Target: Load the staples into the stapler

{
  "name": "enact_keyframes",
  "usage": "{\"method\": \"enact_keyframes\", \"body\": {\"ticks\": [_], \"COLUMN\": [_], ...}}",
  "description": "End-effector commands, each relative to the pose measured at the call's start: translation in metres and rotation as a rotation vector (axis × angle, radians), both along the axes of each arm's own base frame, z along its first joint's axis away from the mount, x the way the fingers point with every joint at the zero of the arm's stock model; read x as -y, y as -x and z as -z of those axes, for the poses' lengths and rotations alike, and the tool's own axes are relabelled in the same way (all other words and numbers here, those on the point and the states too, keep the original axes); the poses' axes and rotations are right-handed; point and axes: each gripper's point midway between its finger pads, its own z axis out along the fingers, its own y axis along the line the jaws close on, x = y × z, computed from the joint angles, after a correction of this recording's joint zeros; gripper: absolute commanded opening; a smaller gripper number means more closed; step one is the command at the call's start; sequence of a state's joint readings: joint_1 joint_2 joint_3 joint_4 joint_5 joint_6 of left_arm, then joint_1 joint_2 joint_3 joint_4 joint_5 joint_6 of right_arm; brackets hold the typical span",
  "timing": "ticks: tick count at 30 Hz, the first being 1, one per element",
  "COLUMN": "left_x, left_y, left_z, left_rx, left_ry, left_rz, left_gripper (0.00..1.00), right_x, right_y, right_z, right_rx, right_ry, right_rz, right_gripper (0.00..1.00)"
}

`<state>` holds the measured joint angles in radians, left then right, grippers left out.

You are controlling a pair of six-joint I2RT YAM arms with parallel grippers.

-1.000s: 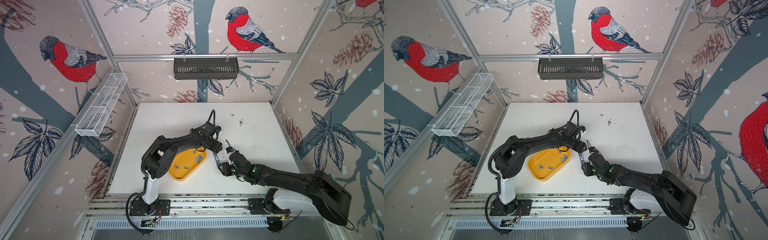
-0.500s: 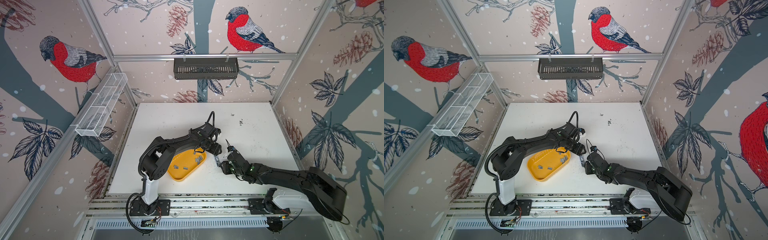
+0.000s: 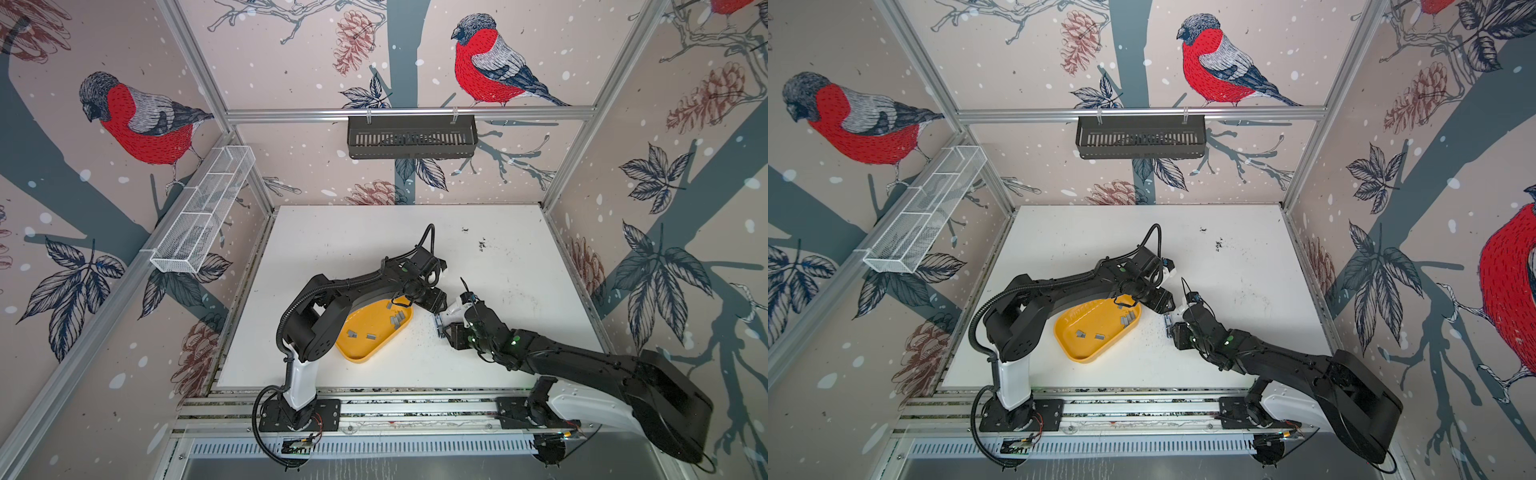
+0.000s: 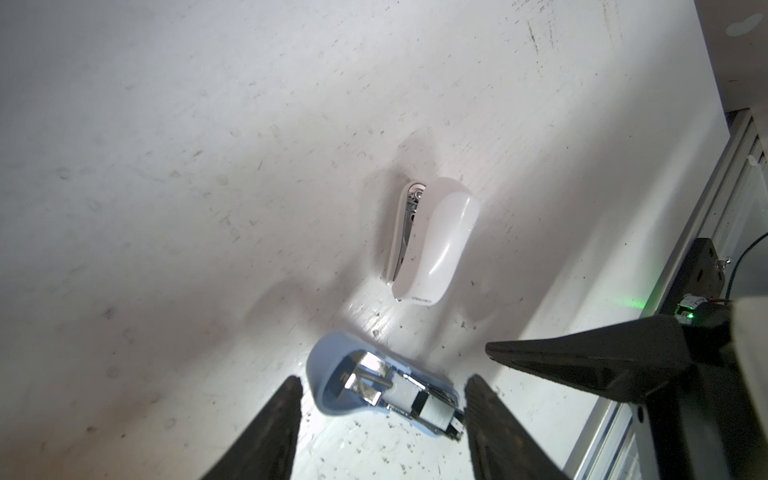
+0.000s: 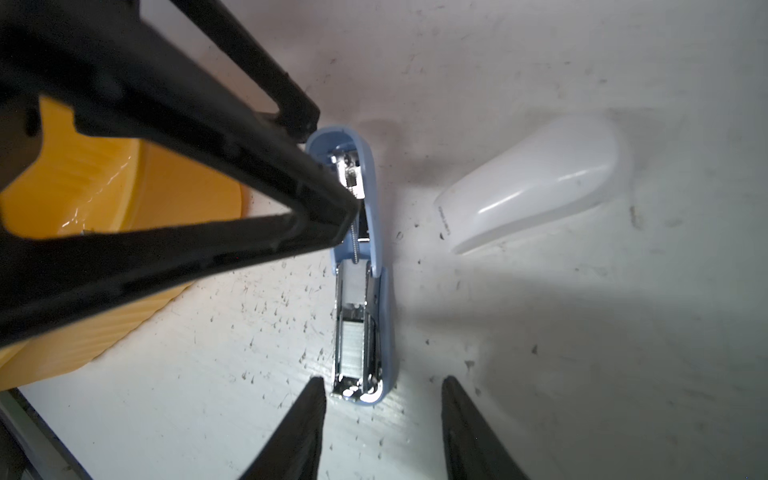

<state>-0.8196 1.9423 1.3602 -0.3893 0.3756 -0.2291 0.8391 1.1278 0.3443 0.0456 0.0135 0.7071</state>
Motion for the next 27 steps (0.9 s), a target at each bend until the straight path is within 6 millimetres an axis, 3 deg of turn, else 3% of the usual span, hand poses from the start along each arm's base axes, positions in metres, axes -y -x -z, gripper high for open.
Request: {"method": "enact_keyframes", "body": {"ticks": [1,8,17,27], "left_x": [0.001,-0.002,0.000,0.004], "left_y": [0.007,0.007,-0.004,-0.004], "left_z": [0.000,0.001,-0.019,-0.027], "left_rx": [-0.023,-0.013,0.034,0.042], "left_ry": [-0.009,-0.029,0.004,0.052], "left_rz": [0.011,-0.007,-0.042,-0.031], "left_gripper": [0.63,0.66,0.72,0.73], "right_x": [0.000,-0.007,-0.009,-0.002], "right_y": [0.008,0.007,0.001,-0.003], "right_z": [0.005,0.006,0.010,0.020], "right_rx": [-0.018,-0.017,0.003,-0.011], "right_ry": [0.008,0.020,0.090,0.153], "right_rz": [-0.027,-0.029,0.018,0.067], "right_gripper": [0.49,0.52,0.55,0.47]}}
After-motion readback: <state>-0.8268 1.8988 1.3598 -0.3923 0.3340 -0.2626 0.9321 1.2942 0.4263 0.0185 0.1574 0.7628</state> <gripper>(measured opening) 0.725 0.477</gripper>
